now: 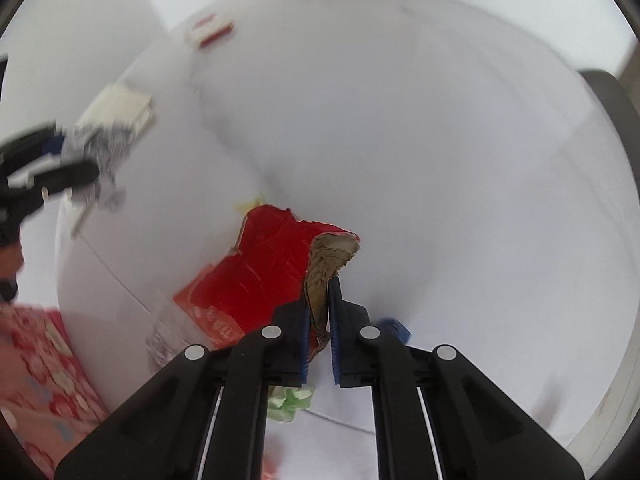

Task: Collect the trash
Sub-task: 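Grasp the red bag with cardboard piece with the right tool, then carry the white paper with the left tool while the right tool carries the red bag to the bin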

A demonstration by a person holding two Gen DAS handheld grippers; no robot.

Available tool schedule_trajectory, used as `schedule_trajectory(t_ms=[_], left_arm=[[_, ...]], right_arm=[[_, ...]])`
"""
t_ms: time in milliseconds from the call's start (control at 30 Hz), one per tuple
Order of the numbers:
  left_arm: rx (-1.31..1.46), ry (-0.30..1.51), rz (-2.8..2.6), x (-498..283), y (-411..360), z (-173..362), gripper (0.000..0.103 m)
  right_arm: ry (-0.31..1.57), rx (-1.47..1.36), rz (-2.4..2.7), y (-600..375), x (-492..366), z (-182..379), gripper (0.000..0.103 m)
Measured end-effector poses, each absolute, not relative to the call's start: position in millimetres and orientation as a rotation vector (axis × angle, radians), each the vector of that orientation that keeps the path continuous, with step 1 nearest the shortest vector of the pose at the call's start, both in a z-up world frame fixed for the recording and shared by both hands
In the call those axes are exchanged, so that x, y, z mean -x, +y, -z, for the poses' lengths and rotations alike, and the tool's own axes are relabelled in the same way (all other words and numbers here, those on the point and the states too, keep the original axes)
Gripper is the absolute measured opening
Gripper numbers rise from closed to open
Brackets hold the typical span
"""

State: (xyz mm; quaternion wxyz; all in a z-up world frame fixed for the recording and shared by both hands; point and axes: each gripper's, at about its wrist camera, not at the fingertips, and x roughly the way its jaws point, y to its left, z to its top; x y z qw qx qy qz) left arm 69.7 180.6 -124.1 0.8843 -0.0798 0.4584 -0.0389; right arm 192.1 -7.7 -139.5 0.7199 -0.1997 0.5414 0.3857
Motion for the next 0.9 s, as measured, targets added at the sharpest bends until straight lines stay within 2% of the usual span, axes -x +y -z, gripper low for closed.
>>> schedule_trajectory(t_ms=[267, 500, 733, 900], left_arm=[[0.111, 0.905, 0.215, -32, 134, 90, 0.046], [0.044, 0.932, 0.427, 8, 65, 84, 0.046], [-0.056, 0.953, 0.628, 34, -10, 87, 0.046], [-0.106, 0.984, 0.718, 53, -55, 93, 0.046]], right_arm=[[1.065, 0.082, -0.651, -106, -114, 77, 0.008], [1.061, -0.118, -0.483, -195, -30, 65, 0.008], [1.117, -0.264, -0.256, -263, 71, 96, 0.008], [1.172, -0.344, -0.158, -302, 101, 148, 0.008]])
